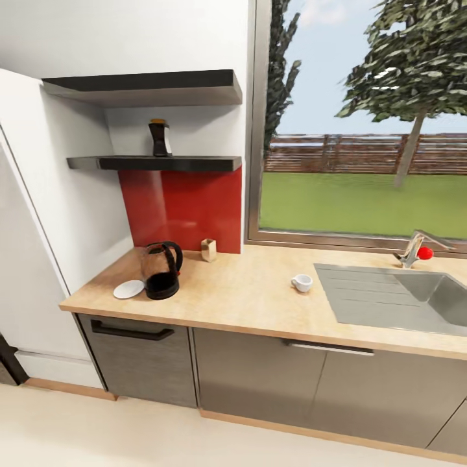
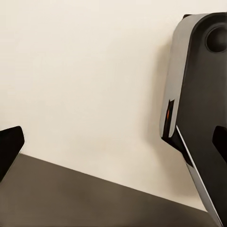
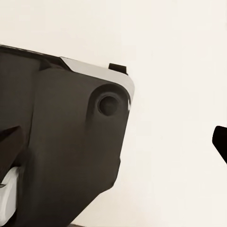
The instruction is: Set up a coffee station on the kitchen countertop: keep the coffee maker on the countertop, move the bottle of coffee from the kitchen shelf to the counter next to the coffee maker, place a paper coffee filter on top of the coffee maker, put the saucer next to the coffee maker with the coffee cup on the saucer, and place the electric kettle next to the coffee maker.
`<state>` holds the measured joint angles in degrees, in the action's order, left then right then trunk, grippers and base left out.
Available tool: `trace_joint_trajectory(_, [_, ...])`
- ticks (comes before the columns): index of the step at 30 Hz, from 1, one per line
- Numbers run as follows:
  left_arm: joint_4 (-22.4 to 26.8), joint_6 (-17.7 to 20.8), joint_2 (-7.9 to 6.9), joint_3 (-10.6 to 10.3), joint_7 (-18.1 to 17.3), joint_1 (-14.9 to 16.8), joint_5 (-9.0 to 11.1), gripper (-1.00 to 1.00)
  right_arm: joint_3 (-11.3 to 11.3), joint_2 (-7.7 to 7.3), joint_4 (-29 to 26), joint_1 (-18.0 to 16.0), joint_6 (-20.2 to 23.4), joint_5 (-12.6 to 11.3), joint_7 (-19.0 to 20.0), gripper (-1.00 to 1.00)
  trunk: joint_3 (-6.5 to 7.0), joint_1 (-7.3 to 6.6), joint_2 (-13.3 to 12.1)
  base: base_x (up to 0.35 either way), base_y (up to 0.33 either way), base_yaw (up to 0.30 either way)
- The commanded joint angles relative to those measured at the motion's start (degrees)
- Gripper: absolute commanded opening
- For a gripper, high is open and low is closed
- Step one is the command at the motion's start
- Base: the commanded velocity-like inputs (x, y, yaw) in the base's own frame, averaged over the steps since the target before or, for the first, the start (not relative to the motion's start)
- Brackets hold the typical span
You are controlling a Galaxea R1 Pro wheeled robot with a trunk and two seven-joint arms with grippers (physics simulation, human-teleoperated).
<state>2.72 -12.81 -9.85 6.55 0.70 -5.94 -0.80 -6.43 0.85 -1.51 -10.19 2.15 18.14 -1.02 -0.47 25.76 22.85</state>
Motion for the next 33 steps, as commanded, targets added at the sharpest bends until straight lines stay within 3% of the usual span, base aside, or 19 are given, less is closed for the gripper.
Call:
trace_joint_trajectory(1, [0.1,-0.1,0.01,0.3,0.0,0.0,-0.1,1.00,-0.5,0.02,-0.1,0.0,0.2,0.6,-0.1,1.00,-0.05,0.03,0.1,0.000,0.311,0.000])
trace_joint_trajectory(16, [0.1,0.0,0.13,0.3,0.0,0.0,-0.1,1.00,-0.7,0.06,-0.3,0.0,0.1,0.3,-0.1,1.00,-0.05,0.03,0.1,0.012,0.317,0.001])
trace_joint_trajectory(33, [0.2,-0.1,0.26,0.2,0.0,0.1,-0.1,1.00,-0.5,0.06,-0.3,0.0,0.4,0.4,0.0,1.00,-0.39,0.03,0.1,0.124,0.290,0.097])
